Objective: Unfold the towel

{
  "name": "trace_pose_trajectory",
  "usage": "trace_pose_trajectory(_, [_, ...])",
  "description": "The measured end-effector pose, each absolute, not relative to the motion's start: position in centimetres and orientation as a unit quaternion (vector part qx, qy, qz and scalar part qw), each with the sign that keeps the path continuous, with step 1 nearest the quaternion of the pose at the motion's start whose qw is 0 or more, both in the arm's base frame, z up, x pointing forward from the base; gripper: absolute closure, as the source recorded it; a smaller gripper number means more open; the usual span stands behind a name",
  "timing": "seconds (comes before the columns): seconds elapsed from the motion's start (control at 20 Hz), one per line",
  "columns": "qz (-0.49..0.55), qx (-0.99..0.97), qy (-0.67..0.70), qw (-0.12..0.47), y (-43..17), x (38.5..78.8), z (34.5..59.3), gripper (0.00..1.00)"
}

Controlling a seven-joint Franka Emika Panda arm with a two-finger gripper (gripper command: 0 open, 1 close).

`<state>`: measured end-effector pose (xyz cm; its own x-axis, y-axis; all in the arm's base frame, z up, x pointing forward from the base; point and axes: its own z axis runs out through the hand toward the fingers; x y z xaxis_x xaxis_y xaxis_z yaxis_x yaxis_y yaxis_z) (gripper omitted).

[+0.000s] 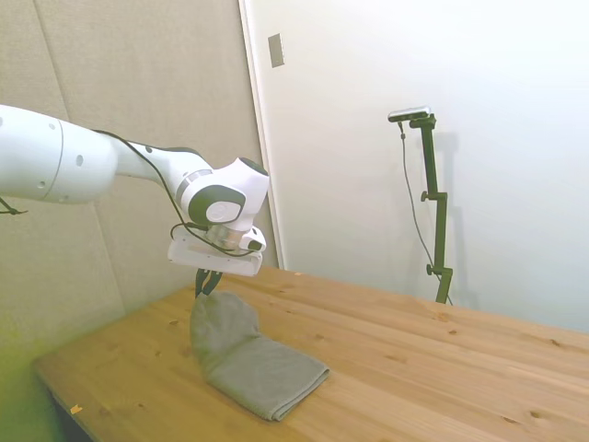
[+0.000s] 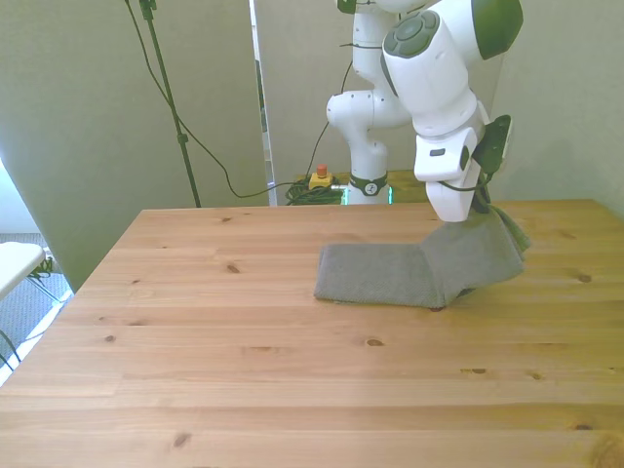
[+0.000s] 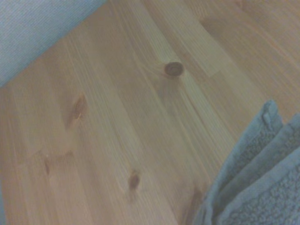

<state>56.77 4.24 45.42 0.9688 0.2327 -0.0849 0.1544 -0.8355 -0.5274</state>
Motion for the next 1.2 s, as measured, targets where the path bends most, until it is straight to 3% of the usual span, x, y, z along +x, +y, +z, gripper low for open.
trace_pose_trajectory(0.5, [0.101, -0.945, -0.118, 0.289, 7.0, 57.5, 45.6, 0.00])
trace_pose_trajectory(0.7, [0.067, -0.963, -0.037, 0.259, 9.2, 58.6, 46.3, 0.00])
trace_pose_trajectory(0.85, [0.036, -0.974, 0.021, 0.224, 10.7, 59.0, 44.6, 0.00])
trace_pose_trajectory(1.0, [0.022, -0.976, 0.085, 0.197, 9.3, 57.0, 43.5, 0.00])
trace_pose_trajectory(1.2, [-0.016, -0.972, 0.163, 0.169, 7.3, 51.6, 46.1, 0.00])
